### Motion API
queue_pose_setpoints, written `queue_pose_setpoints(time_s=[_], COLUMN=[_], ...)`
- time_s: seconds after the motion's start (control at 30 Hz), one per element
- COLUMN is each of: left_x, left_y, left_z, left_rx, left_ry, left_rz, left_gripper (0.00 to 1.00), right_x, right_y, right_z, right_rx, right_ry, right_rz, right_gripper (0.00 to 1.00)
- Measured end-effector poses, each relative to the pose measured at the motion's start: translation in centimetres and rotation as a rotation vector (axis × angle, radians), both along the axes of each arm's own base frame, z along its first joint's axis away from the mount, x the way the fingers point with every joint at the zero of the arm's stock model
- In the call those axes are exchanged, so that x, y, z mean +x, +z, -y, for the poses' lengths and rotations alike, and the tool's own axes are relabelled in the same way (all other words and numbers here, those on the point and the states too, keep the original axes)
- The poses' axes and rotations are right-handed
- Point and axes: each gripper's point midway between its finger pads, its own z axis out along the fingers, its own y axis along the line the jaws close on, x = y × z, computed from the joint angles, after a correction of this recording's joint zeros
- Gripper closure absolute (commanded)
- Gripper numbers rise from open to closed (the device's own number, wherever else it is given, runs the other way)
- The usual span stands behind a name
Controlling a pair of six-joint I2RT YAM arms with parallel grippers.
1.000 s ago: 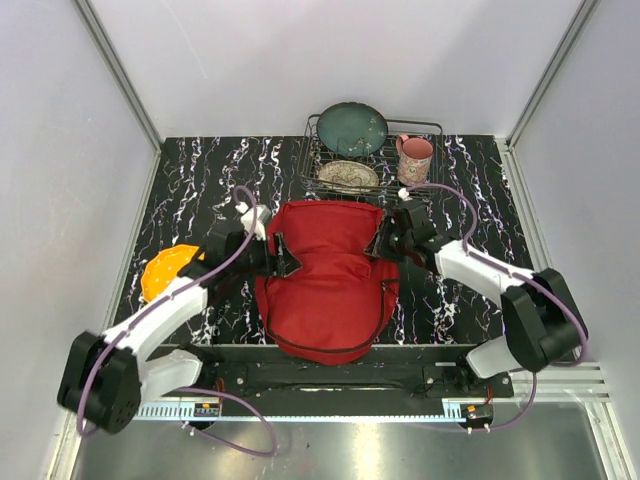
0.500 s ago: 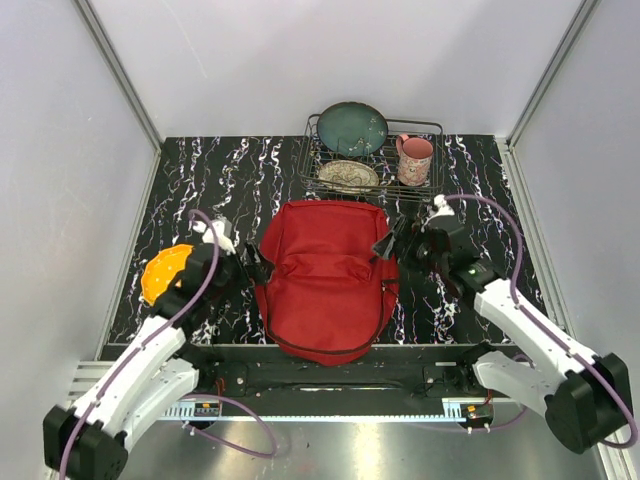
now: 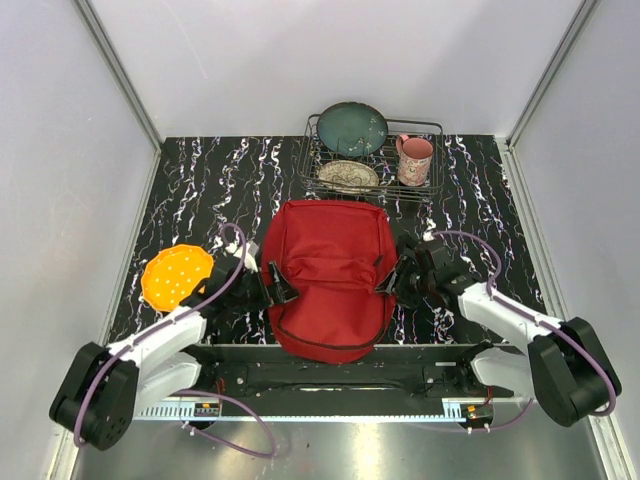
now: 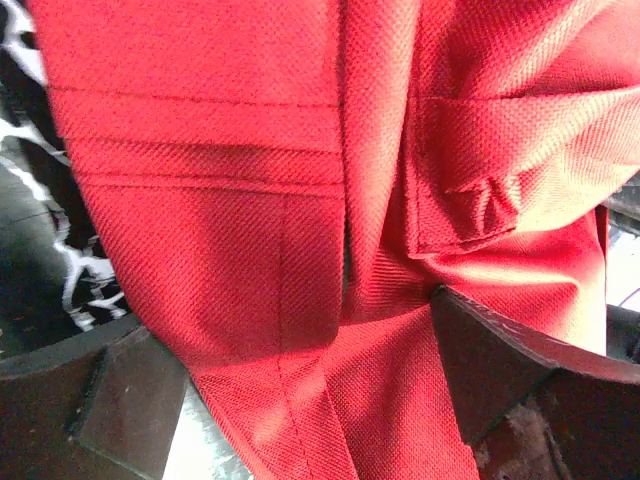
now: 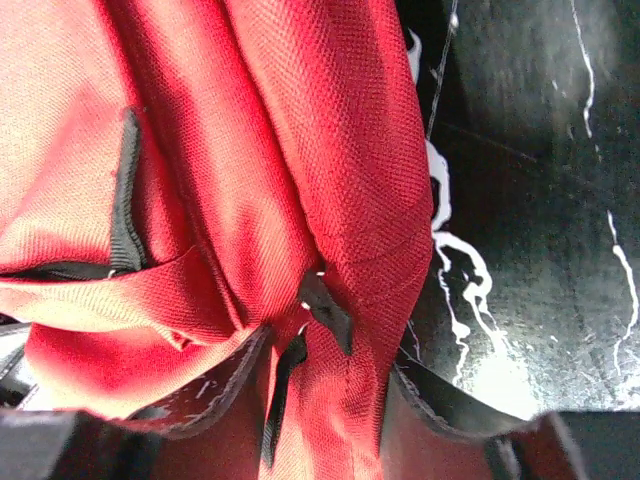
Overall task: Pack the student bag
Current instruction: Adjust the student bag at the center of the board.
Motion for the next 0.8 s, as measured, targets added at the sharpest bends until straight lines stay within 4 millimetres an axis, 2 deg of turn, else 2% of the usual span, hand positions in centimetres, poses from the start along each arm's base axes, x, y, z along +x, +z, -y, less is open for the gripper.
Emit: queue_pose_setpoints(time_s=[0.1,0.17,0.2,0.3,0.33,0.43,0.57,0.67,0.73,0.8], left_x=[-0.1,0.3,0.6,2.4,3.2,5.3,6.6,6.2,5.5,4.7], left_y=[0.0,0.4,0.6,1.8,2.3,3.9,4.8,4.7,4.5,4.8], left_z=[1.5,2.5,2.8,4.0,4.4,5.4,6.1,6.0,5.3,4.3], left_rx=[-0.032,-0.038,-0.038,-0.030,-0.023,-0.011,-0.006,-0.001,0.014,0.029], left_ry=[-0.029,-0.047,-0.053,-0.070,-0.076,-0.096,-0.112,-0.113,-0.103,-0.087], left_rz=[-0.025,-0.052,-0.057,-0.058,-0.053,-0.029,-0.012,-0.013,-0.002,0.019], left_gripper=[0.01,0.01,0.01,0.01,0.01,0.01,0.01,0.01,0.01,0.01], right_x=[1.2,2.4,3.2,5.5,6.3,7.3,7.4,7.2,6.9,6.7], right_y=[0.8,1.9,2.6,4.7,5.5,6.3,5.9,5.7,5.8,6.3], right_z=[-0.1,0.0,0.1,0.4,0.3,0.7,1.6,2.3,2.9,4.1], right_rx=[-0.022,-0.042,-0.051,-0.066,-0.068,-0.081,-0.120,-0.154,-0.185,-0.229], right_ry=[-0.002,-0.008,-0.015,-0.038,-0.041,-0.052,-0.056,-0.057,-0.060,-0.080], right_rz=[0.021,0.049,0.069,0.136,0.160,0.189,0.191,0.189,0.196,0.220], right_gripper=[0.71,0.72,0.79,0.80,0.67,0.37,0.22,0.16,0.15,0.09])
